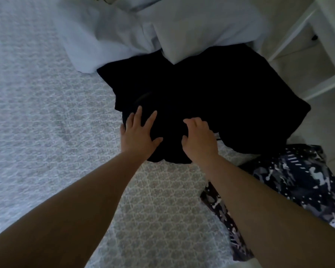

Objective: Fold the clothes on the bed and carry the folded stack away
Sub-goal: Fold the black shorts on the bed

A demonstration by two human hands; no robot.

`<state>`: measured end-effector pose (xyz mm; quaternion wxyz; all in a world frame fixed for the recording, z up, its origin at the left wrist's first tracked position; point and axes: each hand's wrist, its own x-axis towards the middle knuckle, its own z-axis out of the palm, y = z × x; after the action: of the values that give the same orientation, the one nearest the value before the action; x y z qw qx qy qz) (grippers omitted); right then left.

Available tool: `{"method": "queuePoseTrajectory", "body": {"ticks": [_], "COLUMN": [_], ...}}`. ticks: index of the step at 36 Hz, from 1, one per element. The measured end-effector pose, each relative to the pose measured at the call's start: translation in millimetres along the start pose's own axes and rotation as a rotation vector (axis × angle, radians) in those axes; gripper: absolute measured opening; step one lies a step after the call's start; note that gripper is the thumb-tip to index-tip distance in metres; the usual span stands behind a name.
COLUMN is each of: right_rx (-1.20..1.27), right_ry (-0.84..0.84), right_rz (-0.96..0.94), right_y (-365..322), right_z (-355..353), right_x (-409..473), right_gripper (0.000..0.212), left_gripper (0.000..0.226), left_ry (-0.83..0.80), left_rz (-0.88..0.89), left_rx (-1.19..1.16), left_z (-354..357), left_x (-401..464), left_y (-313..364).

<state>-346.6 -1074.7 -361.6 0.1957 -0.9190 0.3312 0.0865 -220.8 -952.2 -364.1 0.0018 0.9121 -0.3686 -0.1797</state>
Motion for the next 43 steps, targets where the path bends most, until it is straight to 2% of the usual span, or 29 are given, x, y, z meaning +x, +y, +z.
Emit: {"method": "queuePoseTrajectory", "body": {"ticks": [3, 5, 9, 11, 15, 18, 20, 22, 25, 27, 29, 31, 35, 37, 41, 43], "right_rx": [-0.040, -0.048, -0.098, -0.097, -0.074, -0.014, 0.101, 0.373, 0.808, 0.873, 0.783, 0.727, 0.781, 0.804, 0.947, 0.870], "right_ry": [0.076, 0.100, 0.049, 0.026, 0.128, 0.196, 0.268, 0.304, 0.261, 0.201, 0.054, -0.121, -0.273, -0.288, -0.235, -0.239], "right_rz": [0.016, 0.047, 0.081, 0.065, 0.002, -0.020, -0.025, 0.024, 0.124, 0.137, 0.131, 0.112, 0.055, 0.024, -0.005, -0.037], "right_y": [3, 3, 7, 9, 10, 13, 11, 5, -1, -4, -13, -24, -38, -43, -54, -62], "right_z": [7, 14, 30, 38, 47, 47, 45, 41, 24, 12, 3, -5, -39, -60, -108, -130], "right_x": [30, 47, 68, 77, 88, 89, 85, 80, 75, 69, 56, 40, 4, -14, -51, -63], "right_gripper": [0.055, 0.064, 0.076, 0.066, 0.028, 0.024, 0.019, 0.014, 0.012, 0.013, 0.013, 0.014, 0.022, 0.026, 0.021, 0.022], "left_gripper": [0.080, 0.071, 0.062, 0.058, 0.045, 0.039, 0.037, 0.040, 0.063, 0.081, 0.086, 0.080, 0.038, 0.031, 0.016, 0.012], "left_ry": [-0.004, -0.040, -0.102, -0.094, -0.030, -0.018, -0.033, -0.049, -0.044, 0.048, 0.221, 0.349, 0.160, 0.114, 0.010, -0.045], "left_rz": [0.028, 0.053, 0.114, 0.126, 0.144, 0.159, 0.151, 0.130, 0.122, 0.161, 0.242, 0.344, 0.467, 0.464, 0.426, 0.359], "left_rx": [0.048, 0.080, 0.102, 0.094, 0.032, 0.034, 0.015, -0.026, -0.114, -0.171, -0.206, -0.187, 0.026, 0.035, -0.139, -0.228], "left_z": [13, 23, 36, 38, 34, 31, 30, 27, 22, 14, 2, -12, -41, -58, -108, -137], "left_x": [22, 33, 49, 52, 56, 54, 52, 49, 42, 33, 22, 14, 2, -7, -38, -56], "left_y": [-4, -9, -18, -20, -22, -21, -22, -20, -19, -16, -11, -6, -6, -8, -4, -4]}}
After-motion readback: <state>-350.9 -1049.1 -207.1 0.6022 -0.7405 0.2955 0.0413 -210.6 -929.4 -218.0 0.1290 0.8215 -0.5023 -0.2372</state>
